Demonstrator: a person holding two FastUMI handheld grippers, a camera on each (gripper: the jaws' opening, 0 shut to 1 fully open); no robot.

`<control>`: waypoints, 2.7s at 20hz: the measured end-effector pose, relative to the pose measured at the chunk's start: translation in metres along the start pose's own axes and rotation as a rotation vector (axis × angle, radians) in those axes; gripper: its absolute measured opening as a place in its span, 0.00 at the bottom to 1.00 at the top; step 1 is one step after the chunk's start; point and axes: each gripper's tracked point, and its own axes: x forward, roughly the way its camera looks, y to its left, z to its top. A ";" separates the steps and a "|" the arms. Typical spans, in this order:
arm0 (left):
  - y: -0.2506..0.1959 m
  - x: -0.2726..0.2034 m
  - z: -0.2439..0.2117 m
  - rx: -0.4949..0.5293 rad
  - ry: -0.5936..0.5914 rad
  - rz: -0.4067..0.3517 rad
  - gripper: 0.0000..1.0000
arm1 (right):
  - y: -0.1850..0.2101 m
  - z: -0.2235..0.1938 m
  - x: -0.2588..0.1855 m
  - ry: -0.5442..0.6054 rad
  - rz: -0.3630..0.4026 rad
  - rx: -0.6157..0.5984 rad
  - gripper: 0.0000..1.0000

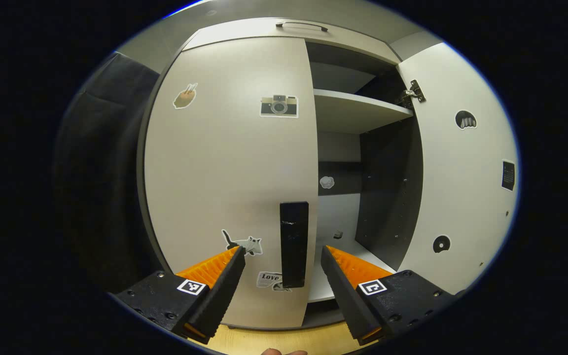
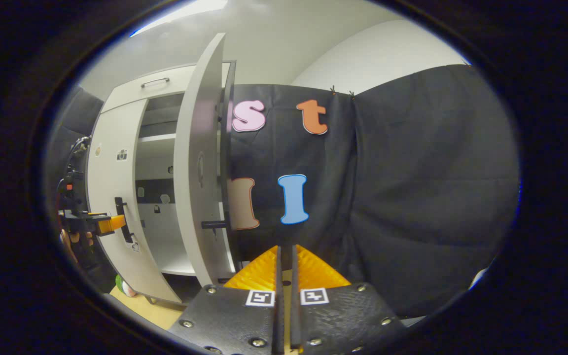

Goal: Open the right door of the double-door shoe cabinet with the right hand, and open the left door with the left hand.

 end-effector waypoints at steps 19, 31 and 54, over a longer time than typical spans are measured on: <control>-0.008 0.039 -0.002 0.008 -0.027 -0.002 0.34 | -0.053 -0.025 -0.022 0.076 -0.169 0.028 0.80; -0.006 0.024 -0.005 -0.009 -0.007 -0.028 0.23 | -0.052 -0.032 -0.037 0.106 -0.155 0.089 0.80; 0.050 -0.098 -0.013 -0.060 -0.005 -0.004 0.20 | 0.023 -0.041 -0.044 0.171 0.045 0.049 0.80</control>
